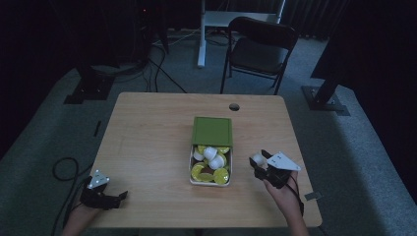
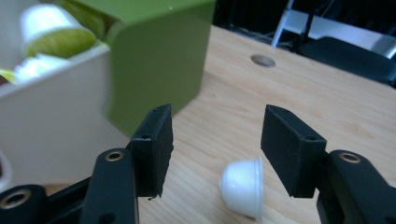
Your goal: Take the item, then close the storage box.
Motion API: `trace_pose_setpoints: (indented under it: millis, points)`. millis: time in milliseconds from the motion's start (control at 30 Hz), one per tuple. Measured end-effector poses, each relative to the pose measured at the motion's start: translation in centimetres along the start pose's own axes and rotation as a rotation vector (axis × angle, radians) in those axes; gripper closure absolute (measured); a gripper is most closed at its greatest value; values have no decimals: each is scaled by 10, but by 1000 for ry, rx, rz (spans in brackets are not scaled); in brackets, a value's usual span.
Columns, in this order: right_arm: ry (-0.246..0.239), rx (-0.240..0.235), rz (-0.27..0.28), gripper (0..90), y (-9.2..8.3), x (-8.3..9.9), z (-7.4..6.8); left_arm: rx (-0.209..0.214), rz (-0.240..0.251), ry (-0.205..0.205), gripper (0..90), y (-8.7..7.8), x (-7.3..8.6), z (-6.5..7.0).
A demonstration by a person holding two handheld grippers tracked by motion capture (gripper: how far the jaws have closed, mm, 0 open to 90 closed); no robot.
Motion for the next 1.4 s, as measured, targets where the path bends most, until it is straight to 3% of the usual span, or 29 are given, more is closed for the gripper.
trace_pose_setpoints:
  millis: [100, 133, 233, 467, 667, 700, 800, 833, 933, 967, 1067, 1167, 1400]
  points:
    - [-3, -20, 16, 429, -3, -6, -7, 0, 0, 0, 0, 0, 0, 0]
    - [-16, -51, 26, 443, -6, -12, -18, 0, 0, 0, 0, 0, 0, 0]
    - [-24, -76, 37, 436, -10, -18, -27, 0, -1, 0, 0, 0, 0, 0]
    - [-30, -96, 65, 419, -15, -26, -45, -2, 0, -2, 0, 0, 0, 0]
    - [-50, -111, 58, 460, -14, -22, -58, 25, -7, 30, 0, -1, 0, 9]
    - [-49, -118, 58, 467, -14, -20, -62, 24, -17, 61, 0, -1, -2, 14]
    - [-47, -125, 56, 477, -13, -18, -65, 41, -6, 80, 0, -3, -8, 22]
    - [-37, -129, 65, 508, -13, -18, -67, 59, 13, 96, 0, -6, -15, 31]
    - [-36, -136, 61, 544, -14, -16, -69, 80, 36, 113, 0, -10, -25, 42]
    - [-37, -145, 60, 548, -15, -16, -73, 111, 56, 116, 0, -13, -33, 51]
    - [-45, -153, 57, 550, -18, -15, -77, 127, 86, 123, 0, -16, -43, 60]
    - [-58, -158, 59, 535, -20, -14, -83, 145, 133, 149, 7, -21, -59, 78]
    - [-50, -160, 29, 523, -16, -2, -86, 183, 170, 193, 7, -21, -78, 105]
Point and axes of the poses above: each handheld gripper's, and its own axes: y roughly forward along the jaws, x roughly out of its underside, z roughly to its right, the point moved 10 cm from there along y, roughly forward along the jaws, and after that the axes turned 1 degree about -x, right-handed, at the moved point
